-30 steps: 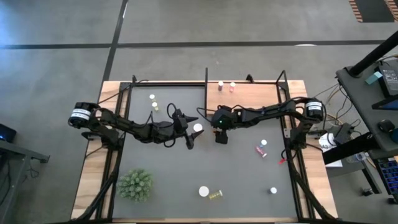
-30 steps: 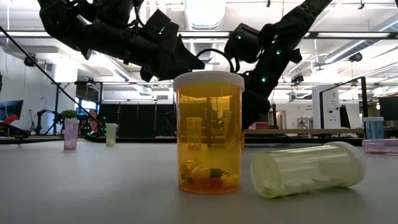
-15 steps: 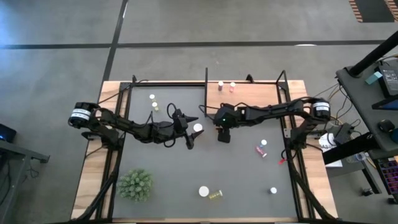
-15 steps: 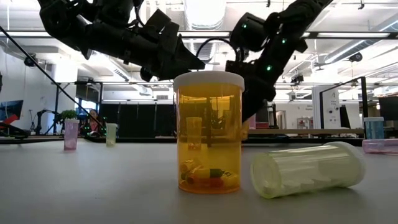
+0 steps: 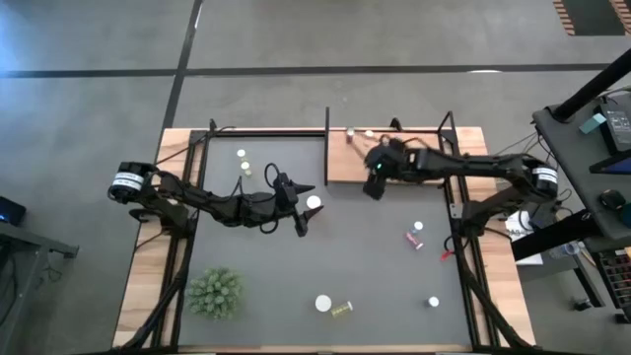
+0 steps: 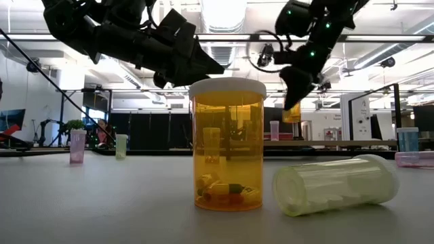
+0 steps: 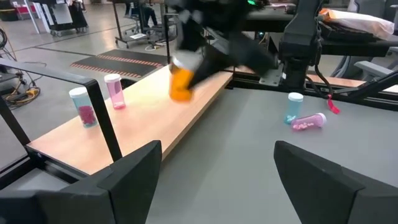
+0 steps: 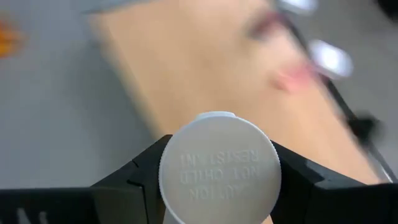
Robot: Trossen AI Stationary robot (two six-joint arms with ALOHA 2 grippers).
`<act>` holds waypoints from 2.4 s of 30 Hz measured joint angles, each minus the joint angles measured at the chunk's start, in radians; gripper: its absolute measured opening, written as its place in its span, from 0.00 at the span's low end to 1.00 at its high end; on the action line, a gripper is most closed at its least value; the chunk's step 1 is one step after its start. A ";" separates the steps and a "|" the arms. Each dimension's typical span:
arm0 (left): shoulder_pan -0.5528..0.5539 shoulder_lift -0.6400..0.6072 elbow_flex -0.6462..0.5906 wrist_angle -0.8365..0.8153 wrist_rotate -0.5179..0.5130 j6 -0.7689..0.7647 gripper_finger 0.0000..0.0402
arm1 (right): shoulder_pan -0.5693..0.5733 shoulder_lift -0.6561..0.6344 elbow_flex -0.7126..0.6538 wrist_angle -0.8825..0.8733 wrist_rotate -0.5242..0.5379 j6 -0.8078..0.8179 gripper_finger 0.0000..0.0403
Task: Pick and place medicine bottles onto shelf by color
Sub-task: Put the top right orange pill bottle on the shelf
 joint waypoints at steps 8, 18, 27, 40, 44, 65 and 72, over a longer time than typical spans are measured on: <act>0.000 0.000 0.000 0.003 0.000 0.000 0.73 | -0.245 0.001 -0.032 -0.012 0.016 0.068 0.50; 0.000 0.000 0.000 0.002 0.000 0.000 0.73 | -0.408 0.120 -0.031 0.132 -0.131 0.068 0.50; 0.001 0.000 0.000 0.002 0.000 0.000 0.73 | -0.433 0.224 0.036 0.167 -0.129 0.034 0.50; 0.000 0.000 -0.002 0.000 0.000 0.000 0.73 | -0.456 0.268 0.079 0.161 -0.132 0.030 0.50; 0.000 0.000 -0.002 0.000 0.000 0.000 0.73 | -0.456 0.268 0.072 0.160 -0.128 0.029 0.50; 0.000 0.000 0.000 0.001 0.000 0.000 0.73 | -0.456 0.268 0.071 0.169 -0.101 -0.037 0.50; 0.000 0.000 0.000 0.000 0.000 0.000 0.73 | -0.456 0.268 0.071 0.169 -0.109 -0.034 0.50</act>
